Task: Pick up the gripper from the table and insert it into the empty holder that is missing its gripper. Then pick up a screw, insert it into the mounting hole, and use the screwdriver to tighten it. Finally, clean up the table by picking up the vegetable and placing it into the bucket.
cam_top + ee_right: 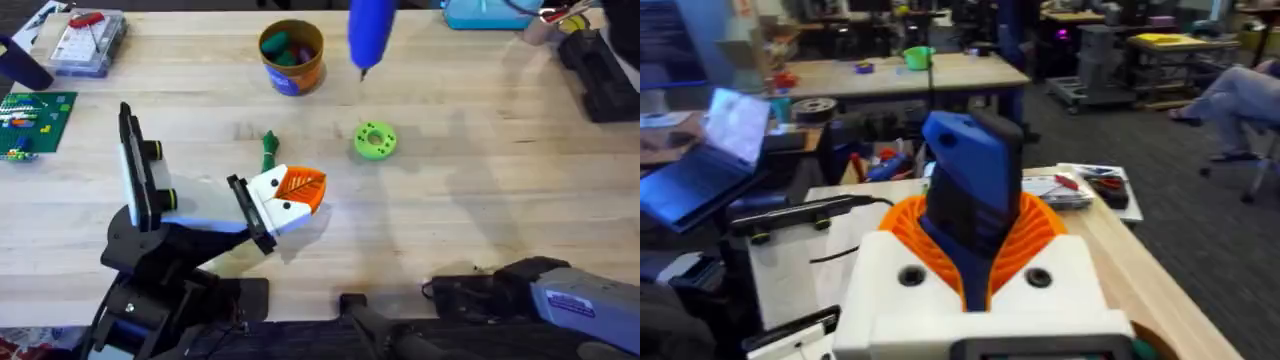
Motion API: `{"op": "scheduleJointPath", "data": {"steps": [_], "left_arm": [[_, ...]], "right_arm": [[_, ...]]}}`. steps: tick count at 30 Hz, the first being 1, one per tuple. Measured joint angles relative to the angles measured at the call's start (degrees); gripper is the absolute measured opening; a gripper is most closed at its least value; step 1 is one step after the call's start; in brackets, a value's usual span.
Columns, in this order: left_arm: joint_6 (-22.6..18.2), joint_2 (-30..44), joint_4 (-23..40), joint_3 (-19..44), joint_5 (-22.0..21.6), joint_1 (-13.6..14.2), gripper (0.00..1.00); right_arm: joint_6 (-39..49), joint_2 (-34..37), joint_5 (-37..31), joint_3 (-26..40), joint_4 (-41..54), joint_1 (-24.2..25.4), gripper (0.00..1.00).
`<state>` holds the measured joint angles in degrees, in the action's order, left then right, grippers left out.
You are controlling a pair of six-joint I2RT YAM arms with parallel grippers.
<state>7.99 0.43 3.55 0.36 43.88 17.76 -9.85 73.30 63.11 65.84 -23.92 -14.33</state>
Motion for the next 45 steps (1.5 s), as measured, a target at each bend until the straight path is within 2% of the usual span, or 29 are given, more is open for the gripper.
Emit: {"op": "scheduleJointPath", "data": {"steps": [8, 23, 39, 45], "left_arm": [[0.0, 0.0, 0.0, 0.0, 0.0, 0.0, 0.018], [0.0, 0.0, 0.0, 0.0, 0.0, 0.0, 0.018], [0.0, 0.0, 0.0, 0.0, 0.0, 0.0, 0.018], [0.0, 0.0, 0.0, 0.0, 0.0, 0.0, 0.018]], "right_arm": [[0.5, 0.3, 0.0, 0.0, -0.6, -6.6, 0.068], [0.9, 0.3, 0.2, 0.0, -1.2, -14.2, 0.068], [0.9, 0.3, 0.3, 0.0, -0.7, -15.0, 0.069], [0.9, 0.3, 0.4, 0.0, 2.3, -15.0, 0.069]]}}
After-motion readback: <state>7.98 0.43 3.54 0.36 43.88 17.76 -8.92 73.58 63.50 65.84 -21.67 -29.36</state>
